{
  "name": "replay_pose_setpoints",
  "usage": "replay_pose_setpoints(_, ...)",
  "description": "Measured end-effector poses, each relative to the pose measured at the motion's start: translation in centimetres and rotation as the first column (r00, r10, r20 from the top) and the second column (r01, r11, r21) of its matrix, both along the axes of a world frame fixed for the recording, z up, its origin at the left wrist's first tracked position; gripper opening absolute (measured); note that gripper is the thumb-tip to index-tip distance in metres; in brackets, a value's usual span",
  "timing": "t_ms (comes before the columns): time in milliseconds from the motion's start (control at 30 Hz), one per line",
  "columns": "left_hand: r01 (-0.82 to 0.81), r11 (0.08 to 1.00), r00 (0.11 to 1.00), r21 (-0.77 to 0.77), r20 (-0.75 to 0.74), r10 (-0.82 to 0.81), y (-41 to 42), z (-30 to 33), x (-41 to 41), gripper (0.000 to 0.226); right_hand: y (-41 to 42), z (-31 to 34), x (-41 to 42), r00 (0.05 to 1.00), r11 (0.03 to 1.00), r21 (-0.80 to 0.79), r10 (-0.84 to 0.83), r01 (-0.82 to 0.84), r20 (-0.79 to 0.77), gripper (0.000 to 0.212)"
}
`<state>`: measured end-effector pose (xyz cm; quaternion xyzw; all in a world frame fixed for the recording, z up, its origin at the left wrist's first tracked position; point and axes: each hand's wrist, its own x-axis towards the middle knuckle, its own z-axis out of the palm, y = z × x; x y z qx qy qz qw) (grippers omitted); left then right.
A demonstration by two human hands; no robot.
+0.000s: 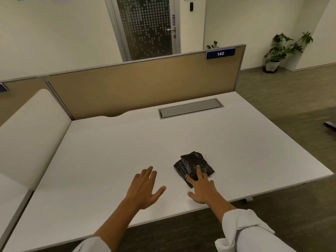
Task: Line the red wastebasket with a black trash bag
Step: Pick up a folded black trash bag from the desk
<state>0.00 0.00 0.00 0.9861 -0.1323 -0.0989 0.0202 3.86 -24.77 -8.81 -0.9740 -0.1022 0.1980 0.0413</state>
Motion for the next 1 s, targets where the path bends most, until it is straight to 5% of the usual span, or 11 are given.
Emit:
replay_pose_setpoints(367, 0.027, 1.000, 0.998, -0.014, -0.055, -0.027, -3.0, -5.4, -0.4, 0.075, 0.4, -2.5, 2.1, 0.999, 0.995, -0.097, -0.003, -0.001, -0.043, 0.082)
replay_pose_setpoints(500, -0.008, 0.999, 0.996, -0.045, -0.090, 0.004, -3.7, -6.5, -1.3, 0.073, 0.9, -2.0, 0.2, 0.984, 0.984, 0.160, -0.107, 0.084, 0.142, 0.066)
replay_pose_setpoints(667, -0.119, 0.954, 0.993, -0.277, -0.058, 0.107, -6.0, -6.0, -3.1, 0.075, 1.3, 0.5, -4.8, 0.884, 0.811, 0.578, -0.332, 0.090, 0.328, 0.041)
replay_pose_setpoints(800, -0.248, 0.763, 0.962, -0.597, -0.059, 0.266, -7.3, -4.4, -5.2, 0.077, 0.8, 2.7, -9.0, 0.862, 0.603, 0.791, -0.450, 0.102, 0.232, 0.026)
replay_pose_setpoints(1000, -0.293, 0.615, 0.935, -0.732, -0.084, 0.346, -8.0, -3.0, -9.0, 0.070, -1.1, 4.7, -13.6, 0.881, 0.494, 0.859, -0.456, 0.135, 0.123, 0.033)
